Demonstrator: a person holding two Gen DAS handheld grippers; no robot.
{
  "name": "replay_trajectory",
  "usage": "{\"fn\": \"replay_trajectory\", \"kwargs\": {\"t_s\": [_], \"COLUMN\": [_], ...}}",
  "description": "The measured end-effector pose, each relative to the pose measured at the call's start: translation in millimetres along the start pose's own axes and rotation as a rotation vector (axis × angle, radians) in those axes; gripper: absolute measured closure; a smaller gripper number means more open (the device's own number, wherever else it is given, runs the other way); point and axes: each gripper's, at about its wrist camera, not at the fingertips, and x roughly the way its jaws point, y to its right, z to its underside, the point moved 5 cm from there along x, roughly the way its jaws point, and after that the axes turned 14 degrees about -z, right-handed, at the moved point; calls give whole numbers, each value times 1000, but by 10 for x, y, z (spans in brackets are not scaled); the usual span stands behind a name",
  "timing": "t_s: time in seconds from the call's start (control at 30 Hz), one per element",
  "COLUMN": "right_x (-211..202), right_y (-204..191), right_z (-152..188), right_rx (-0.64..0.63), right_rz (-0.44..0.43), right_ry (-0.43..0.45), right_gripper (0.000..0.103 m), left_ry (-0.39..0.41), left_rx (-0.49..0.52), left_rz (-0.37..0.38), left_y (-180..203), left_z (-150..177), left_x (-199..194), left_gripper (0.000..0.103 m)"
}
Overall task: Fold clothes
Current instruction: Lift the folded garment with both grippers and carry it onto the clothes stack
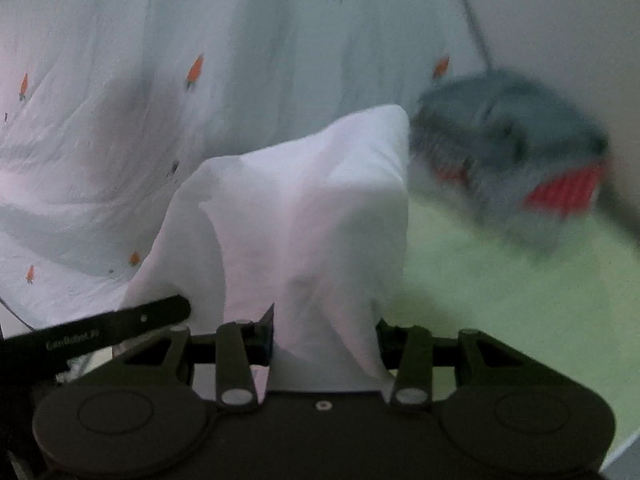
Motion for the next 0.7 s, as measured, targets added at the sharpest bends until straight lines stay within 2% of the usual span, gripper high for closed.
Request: {"fn": "replay_trajectory", "kwargs": {"t_s": [0.1,0.2,0.33,0.37,0.4,0.43,0.47,0.5,0.57,0.6,0.63,0.7], "right_x": [-238,-363,-378,-322,-246,-134,2,142,397,501,598,815], "right_y": [508,850,1241,1360,1472,1603,1737,1844,2007,2045,2068,2100], "right_z": [-606,-1249,-2015,-2182,-2315,-2435,-2525,-2564,-2551,-2502,-2431,-2261], "right_rx": [-90,-204,-315,-330,-345,-359,-372,-388,-439,-474,-508,-556], "right_rz": [12,23,31,39,54,78,113,158,264,307,339,349], "right_ry": [5,15,49,63,78,91,104,114,153,181,204,204], "right_gripper": [60,60,59,58,52,44,41,38,24,12,8,8], "left_ry": [35,86,159,168,160,139,112,78,26,2,-23,-44], "left_rx": [-39,-41,-42,-43,-49,-55,-57,-52,-35,-18,-1,12], "left_rz": [26,47,52,45,24,-7,-43,-82,-140,-155,-171,-173], "left_y": [640,1159,1610,1693,1749,1785,1816,1825,1793,1778,1763,1726], "left_z": [-297,-640,-1108,-1205,-1274,-1313,-1338,-1331,-1263,-1190,-1117,-993], "left_x": [265,525,1000,1174,1396,1623,1856,2078,2432,2569,2705,2875], "left_gripper": [92,91,90,86,82,72,65,63,62,62,61,57]}}
